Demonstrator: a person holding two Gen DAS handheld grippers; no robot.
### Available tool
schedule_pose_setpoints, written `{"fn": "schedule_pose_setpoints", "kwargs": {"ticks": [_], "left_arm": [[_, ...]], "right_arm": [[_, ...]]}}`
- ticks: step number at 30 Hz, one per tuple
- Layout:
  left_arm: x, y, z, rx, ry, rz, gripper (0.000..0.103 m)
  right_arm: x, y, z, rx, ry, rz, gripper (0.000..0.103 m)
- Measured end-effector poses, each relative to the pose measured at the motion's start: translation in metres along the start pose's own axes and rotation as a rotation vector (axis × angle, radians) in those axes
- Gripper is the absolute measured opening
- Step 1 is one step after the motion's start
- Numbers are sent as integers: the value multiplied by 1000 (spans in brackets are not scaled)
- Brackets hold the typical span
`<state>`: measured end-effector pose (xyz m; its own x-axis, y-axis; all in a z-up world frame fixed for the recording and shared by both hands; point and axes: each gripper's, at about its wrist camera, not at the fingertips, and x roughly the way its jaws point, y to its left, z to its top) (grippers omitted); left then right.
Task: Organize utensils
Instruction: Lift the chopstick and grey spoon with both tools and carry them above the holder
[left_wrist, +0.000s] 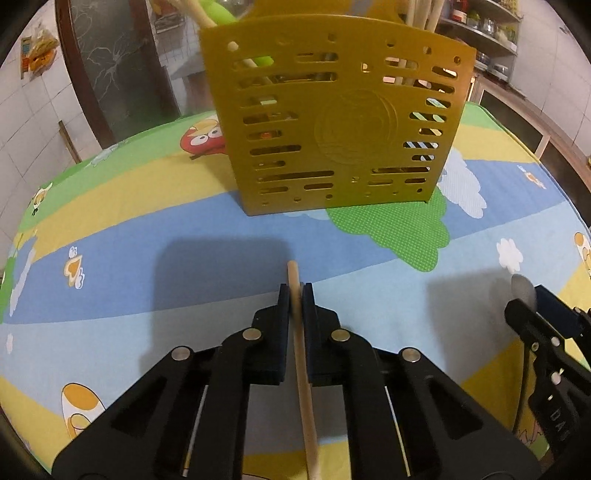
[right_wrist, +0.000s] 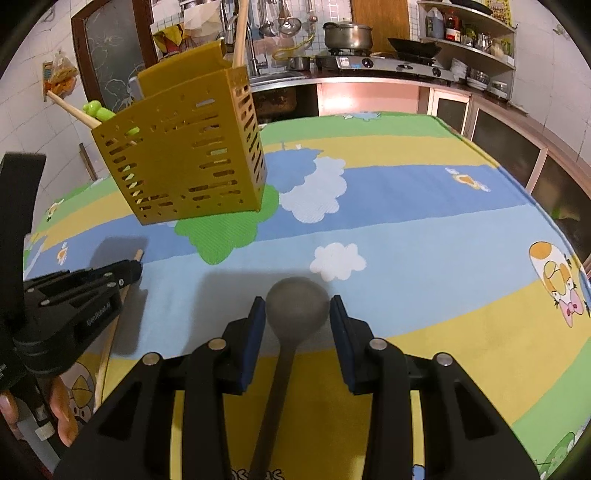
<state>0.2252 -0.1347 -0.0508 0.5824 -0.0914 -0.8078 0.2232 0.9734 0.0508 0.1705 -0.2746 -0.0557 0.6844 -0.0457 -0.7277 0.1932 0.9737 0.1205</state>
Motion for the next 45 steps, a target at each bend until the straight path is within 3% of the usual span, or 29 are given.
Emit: {"fn": "schedule_pose_setpoints", "kwargs": {"ticks": [5,25,33,45], "left_arm": [[-9,13,-2,-50,-17,-36,5],[-135,50,-6,-89,-395,-43,5],[-159,52,-4,-81,-469,-61,5],[-165,64,3,-115,-492,-118,4]], "right_arm": [[-10,-2,3,5,-41,4,36],[-72,8,17,-14,-301,37,36],[-84,10,25,-28,-353,43,36],[-88,11,35,-43,-391,20,36]]}}
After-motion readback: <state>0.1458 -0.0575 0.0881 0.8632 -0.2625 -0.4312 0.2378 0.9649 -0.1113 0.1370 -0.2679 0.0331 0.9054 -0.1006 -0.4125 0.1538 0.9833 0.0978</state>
